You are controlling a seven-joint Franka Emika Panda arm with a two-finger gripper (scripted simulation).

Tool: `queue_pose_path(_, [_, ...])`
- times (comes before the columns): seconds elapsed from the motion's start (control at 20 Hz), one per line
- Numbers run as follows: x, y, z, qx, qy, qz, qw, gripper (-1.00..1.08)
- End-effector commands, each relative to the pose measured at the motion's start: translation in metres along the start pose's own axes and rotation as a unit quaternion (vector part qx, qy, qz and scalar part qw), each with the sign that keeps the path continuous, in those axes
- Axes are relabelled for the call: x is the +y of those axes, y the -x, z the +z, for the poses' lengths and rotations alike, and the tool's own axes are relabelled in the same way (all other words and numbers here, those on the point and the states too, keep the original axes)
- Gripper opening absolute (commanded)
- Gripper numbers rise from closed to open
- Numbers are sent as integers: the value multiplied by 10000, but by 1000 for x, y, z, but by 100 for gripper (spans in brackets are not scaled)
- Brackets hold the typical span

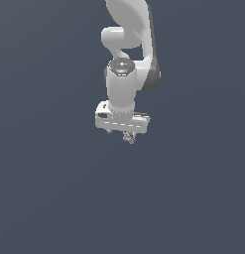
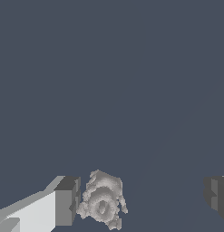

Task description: Pick up the object and move it to a goal position.

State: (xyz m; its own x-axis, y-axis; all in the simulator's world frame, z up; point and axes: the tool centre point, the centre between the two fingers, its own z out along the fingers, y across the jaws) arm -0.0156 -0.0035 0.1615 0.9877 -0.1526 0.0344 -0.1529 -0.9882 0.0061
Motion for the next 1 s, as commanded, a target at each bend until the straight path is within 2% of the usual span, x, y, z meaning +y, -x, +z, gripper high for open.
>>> queue_pose_path(0.0, [-6,10,9,-26,-9,258,9997,100])
queue_pose_path(0.5, [-25,55,44,-125,-15,1300,9914,100])
queue_pose_path(0.95, [-32,77,59,-169,-1,1797,9836,100])
